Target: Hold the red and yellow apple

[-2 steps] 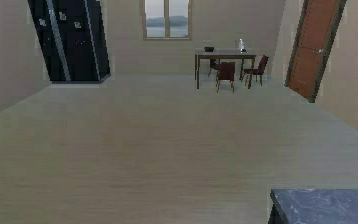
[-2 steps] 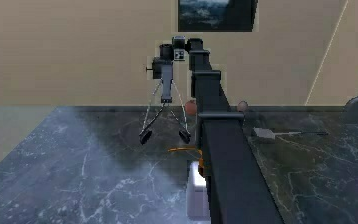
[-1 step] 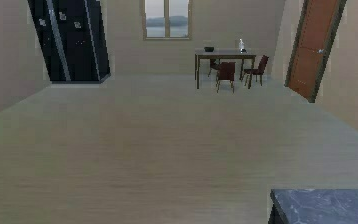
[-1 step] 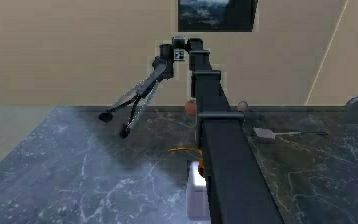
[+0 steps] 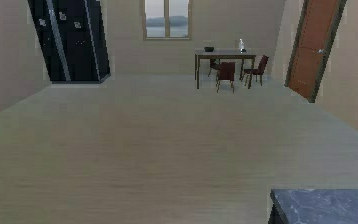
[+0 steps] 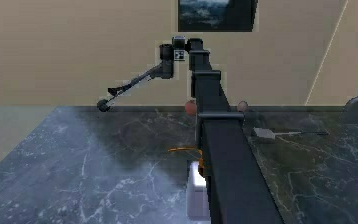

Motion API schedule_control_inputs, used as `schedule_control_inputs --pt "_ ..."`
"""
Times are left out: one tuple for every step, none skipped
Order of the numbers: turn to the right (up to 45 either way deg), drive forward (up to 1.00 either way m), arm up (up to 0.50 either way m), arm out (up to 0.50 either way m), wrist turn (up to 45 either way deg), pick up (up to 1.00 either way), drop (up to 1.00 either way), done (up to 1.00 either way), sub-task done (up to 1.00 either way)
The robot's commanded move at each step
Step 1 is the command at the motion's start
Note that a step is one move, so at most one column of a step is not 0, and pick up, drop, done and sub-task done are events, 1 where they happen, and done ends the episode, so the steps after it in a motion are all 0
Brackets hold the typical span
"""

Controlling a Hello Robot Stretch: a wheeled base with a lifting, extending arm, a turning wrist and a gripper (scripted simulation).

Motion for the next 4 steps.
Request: schedule_control_inputs --pt "0.0 0.0 0.0 0.0 45.0 0.0 0.0 0.0 0.0" --pt "0.0 0.0 0.0 0.0 45.0 0.0 0.0 0.0 0.0" --pt "0.0 0.0 0.0 0.0 27.0 0.0 0.0 0.0 0.0" --pt "0.0 0.0 -0.12 0.0 0.0 0.0 0.0 0.0 0.0"
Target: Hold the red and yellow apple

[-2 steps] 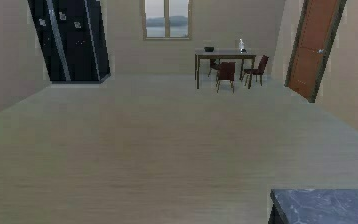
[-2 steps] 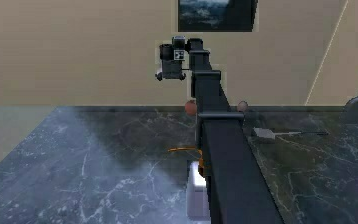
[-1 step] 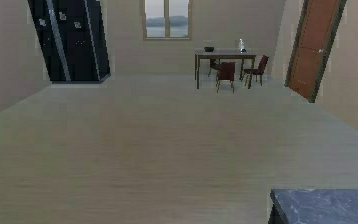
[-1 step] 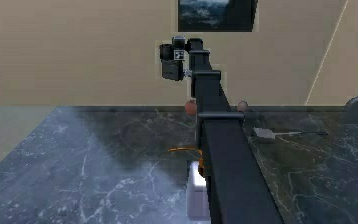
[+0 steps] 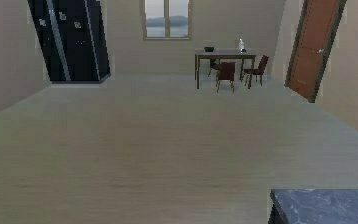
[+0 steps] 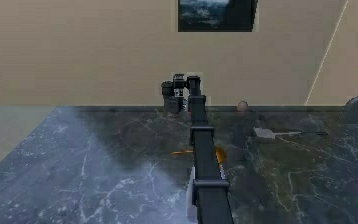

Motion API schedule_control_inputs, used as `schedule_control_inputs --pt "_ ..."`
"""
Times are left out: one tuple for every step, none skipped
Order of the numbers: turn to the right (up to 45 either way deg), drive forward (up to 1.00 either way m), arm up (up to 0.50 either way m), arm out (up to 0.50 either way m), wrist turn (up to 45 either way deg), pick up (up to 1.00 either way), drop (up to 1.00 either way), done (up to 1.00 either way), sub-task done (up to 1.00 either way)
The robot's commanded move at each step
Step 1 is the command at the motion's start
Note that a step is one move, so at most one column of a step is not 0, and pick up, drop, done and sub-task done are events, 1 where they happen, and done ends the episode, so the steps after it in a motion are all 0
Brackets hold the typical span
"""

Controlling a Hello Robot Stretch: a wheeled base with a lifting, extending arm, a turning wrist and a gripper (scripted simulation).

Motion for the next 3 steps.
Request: schedule_control_inputs --pt "0.0 0.0 0.0 0.0 0.0 1.0 0.0 0.0 0.0" --pt "0.0 0.0 0.1 0.0 0.0 0.0 0.0 0.0 0.0" --pt "0.0 0.0 0.0 0.0 0.0 0.0 0.0 1.0 0.0"
